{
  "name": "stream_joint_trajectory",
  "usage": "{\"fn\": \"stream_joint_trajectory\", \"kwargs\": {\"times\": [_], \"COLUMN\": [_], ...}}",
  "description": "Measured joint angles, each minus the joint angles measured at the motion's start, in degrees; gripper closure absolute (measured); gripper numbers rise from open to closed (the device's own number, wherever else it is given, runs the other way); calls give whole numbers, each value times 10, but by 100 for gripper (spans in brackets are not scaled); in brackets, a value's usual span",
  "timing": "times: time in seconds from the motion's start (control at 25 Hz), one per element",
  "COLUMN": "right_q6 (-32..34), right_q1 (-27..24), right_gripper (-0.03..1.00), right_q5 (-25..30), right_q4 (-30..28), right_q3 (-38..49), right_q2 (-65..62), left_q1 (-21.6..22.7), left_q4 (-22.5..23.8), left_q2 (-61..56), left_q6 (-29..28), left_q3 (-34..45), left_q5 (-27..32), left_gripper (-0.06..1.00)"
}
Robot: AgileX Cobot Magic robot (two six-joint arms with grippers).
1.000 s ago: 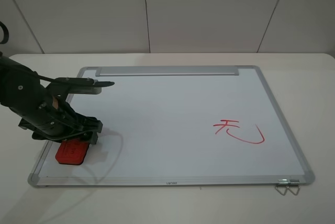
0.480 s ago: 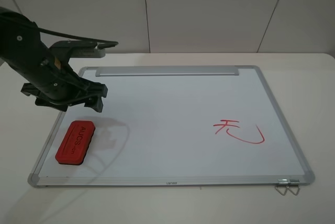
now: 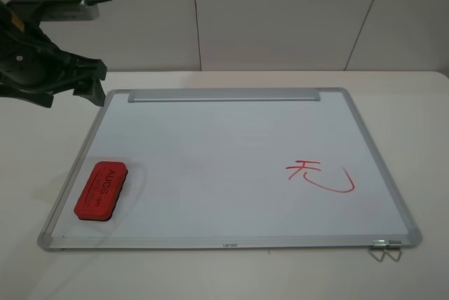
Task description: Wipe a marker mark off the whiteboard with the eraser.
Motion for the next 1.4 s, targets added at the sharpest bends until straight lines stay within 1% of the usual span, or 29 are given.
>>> {"fn": "stream_joint_trajectory", "kwargs": {"times": [0.12, 0.2, 0.24, 0.44, 0.68, 0.76, 0.92, 1.0, 1.12, 1.28, 1.4], "right_q6": [0, 0, 0, 0, 0, 0, 0, 0, 0, 0, 0], "right_q1": [0, 0, 0, 0, 0, 0, 0, 0, 0, 0, 0], "right_gripper": [26, 26, 26, 26, 26, 26, 26, 26, 26, 26, 26], "right_q5": [0, 0, 0, 0, 0, 0, 0, 0, 0, 0, 0], "right_q4": [0, 0, 0, 0, 0, 0, 0, 0, 0, 0, 0], "right_q3": [0, 0, 0, 0, 0, 0, 0, 0, 0, 0, 0], "right_q2": [0, 0, 0, 0, 0, 0, 0, 0, 0, 0, 0], "left_q1": [50, 73, 83, 84, 84, 84, 84, 84, 84, 84, 84], "left_q4": [0, 2, 2, 1, 0, -3, -18, -22, -39, -72, -85], "left_q2": [-42, -77, -123, -249, -412, -461, -559, -602, -669, -751, -801], "left_q6": [24, 40, 47, 55, 78, 89, 120, 125, 143, 196, 208], "left_q3": [0, 0, 0, 0, 1, 7, 49, 80, 119, 157, 190], "left_q5": [39, 67, 92, 125, 195, 206, 236, 245, 253, 257, 257], "left_gripper": [18, 18, 18, 18, 18, 18, 18, 18, 18, 18, 18]}}
